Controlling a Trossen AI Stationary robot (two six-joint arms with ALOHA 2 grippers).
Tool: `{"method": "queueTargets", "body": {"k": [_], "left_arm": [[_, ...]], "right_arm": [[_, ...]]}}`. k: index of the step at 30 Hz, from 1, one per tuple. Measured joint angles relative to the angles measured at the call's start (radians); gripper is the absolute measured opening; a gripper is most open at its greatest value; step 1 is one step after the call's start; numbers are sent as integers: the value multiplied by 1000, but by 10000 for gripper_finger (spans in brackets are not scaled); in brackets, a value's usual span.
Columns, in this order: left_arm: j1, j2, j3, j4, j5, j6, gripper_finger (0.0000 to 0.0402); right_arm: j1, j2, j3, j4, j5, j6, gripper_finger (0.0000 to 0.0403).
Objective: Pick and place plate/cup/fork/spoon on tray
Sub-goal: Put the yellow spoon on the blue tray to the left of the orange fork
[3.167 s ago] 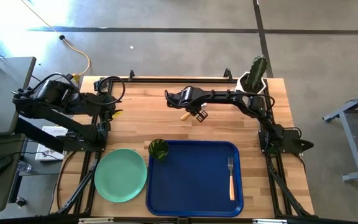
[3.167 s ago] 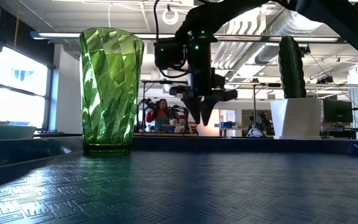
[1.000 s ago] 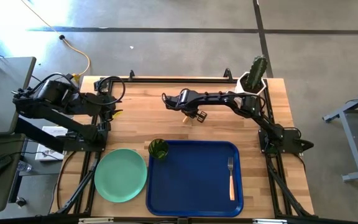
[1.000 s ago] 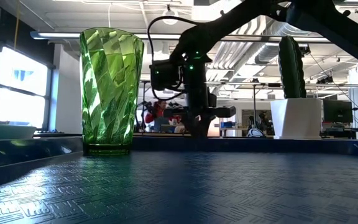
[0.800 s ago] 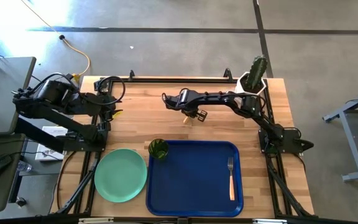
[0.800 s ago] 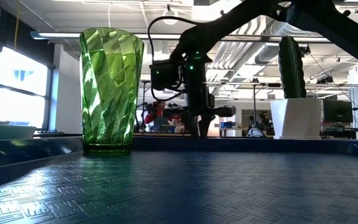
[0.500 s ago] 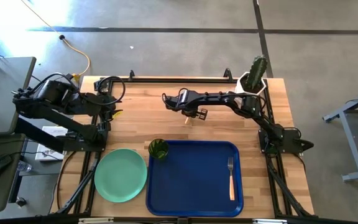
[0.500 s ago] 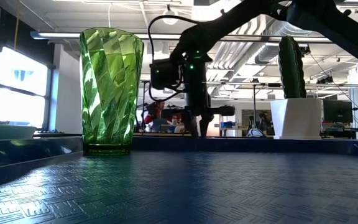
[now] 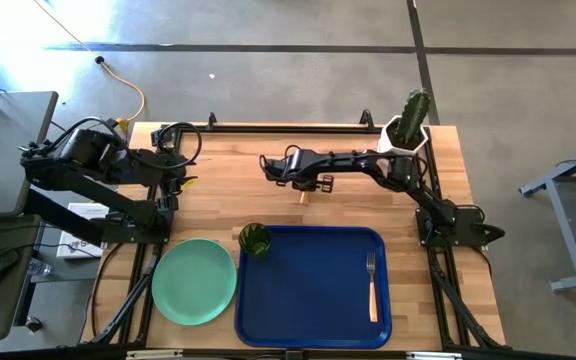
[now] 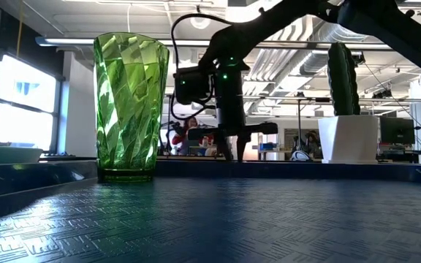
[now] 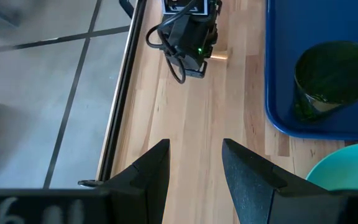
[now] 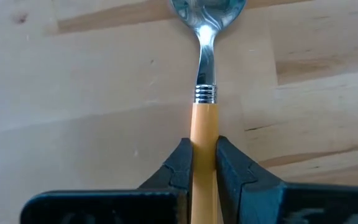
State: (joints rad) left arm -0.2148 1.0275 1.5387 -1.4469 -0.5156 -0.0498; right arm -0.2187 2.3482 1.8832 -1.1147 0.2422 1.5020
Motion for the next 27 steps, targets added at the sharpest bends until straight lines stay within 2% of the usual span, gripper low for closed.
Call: {"method": "queueTargets", "body": {"k": [9, 27], "left_arm": [[0, 2, 0, 0, 0, -1, 135], [0, 2, 0, 0, 0, 0, 135]], "right_arm": [[34, -20, -3, -37, 23, -28, 20], [123, -142, 0, -169, 176, -50, 20]]}}
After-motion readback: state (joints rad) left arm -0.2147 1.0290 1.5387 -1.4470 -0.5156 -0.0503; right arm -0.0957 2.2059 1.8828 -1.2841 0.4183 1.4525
